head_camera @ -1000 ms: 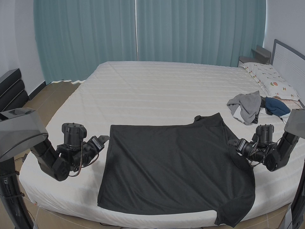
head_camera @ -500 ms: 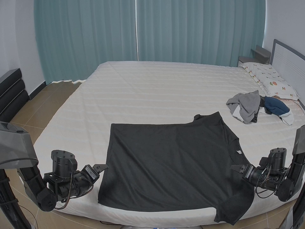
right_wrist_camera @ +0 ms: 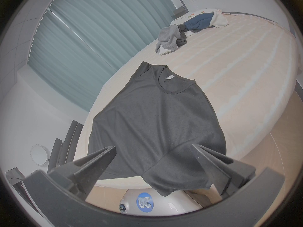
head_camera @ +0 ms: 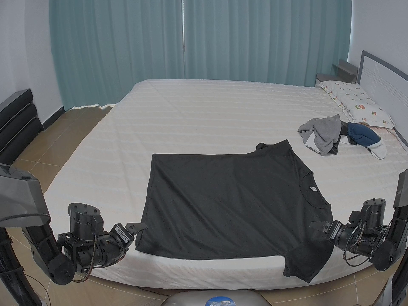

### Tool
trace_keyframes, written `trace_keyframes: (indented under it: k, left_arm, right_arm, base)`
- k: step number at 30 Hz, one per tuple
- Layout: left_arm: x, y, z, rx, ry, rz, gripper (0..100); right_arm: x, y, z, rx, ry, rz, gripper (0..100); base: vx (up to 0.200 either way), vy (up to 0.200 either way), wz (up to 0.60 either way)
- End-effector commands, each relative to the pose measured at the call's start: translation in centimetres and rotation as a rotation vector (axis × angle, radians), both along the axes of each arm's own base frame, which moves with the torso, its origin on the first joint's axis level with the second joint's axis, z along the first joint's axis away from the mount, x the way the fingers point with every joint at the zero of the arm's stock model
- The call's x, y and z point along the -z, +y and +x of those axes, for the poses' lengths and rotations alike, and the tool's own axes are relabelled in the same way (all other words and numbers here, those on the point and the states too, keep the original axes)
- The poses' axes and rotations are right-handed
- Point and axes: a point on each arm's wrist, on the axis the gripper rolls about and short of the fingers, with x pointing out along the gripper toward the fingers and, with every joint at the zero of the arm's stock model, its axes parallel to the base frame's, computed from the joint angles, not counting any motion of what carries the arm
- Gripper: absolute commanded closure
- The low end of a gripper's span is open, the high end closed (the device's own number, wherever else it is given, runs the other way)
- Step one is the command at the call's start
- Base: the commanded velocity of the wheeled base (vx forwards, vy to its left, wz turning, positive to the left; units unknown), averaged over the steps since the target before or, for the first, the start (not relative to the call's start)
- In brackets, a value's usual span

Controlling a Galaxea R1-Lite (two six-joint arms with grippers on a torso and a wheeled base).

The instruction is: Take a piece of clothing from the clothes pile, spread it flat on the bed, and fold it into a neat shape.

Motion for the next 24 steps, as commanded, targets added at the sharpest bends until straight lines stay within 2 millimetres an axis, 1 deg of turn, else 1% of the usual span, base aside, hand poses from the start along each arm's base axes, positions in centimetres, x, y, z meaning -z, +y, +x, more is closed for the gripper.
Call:
trace_keyframes:
  k: [1, 12, 17, 19, 20, 24]
  left_arm:
    - [-0.1, -0.1, 0.2, -0.007, -0.001, -0.021, 0]
    - [0.2, -0.2, -0.1, 0.004, 0.01, 0.004, 0]
    - [-0.1, -0.1, -0.4, 0.026, -0.01, 0.026, 0]
    - [-0.3, 0.1, -1.2, 0.061, -0.024, 0.077, 0]
    - [-0.4, 0.4, -1.9, 0.098, -0.033, 0.126, 0]
    - [-0.7, 0.8, -2.2, 0.099, -0.048, 0.14, 0]
  right_arm:
    - [0.1, 0.1, -0.2, -0.007, 0.008, -0.003, 0]
    - [0.2, 0.1, -0.5, -0.008, 0.019, 0.0, 0]
    - [0.1, 0.2, -0.5, -0.01, 0.018, 0.0, 0]
    - [0.2, 0.1, -0.4, -0.008, 0.021, 0.0, 0]
    - [0.3, 0.1, -0.5, -0.01, 0.026, 0.001, 0]
    - [0.2, 0.2, -0.5, -0.01, 0.026, 0.002, 0]
  base:
    - [0.0, -0.2, 0.0]
    - [0.0, -0.2, 0.0]
    - [0.0, -0.2, 0.0]
    - [0.0, 0.0, 0.0]
    - [0.0, 0.0, 0.0]
    - [0.0, 0.0, 0.0]
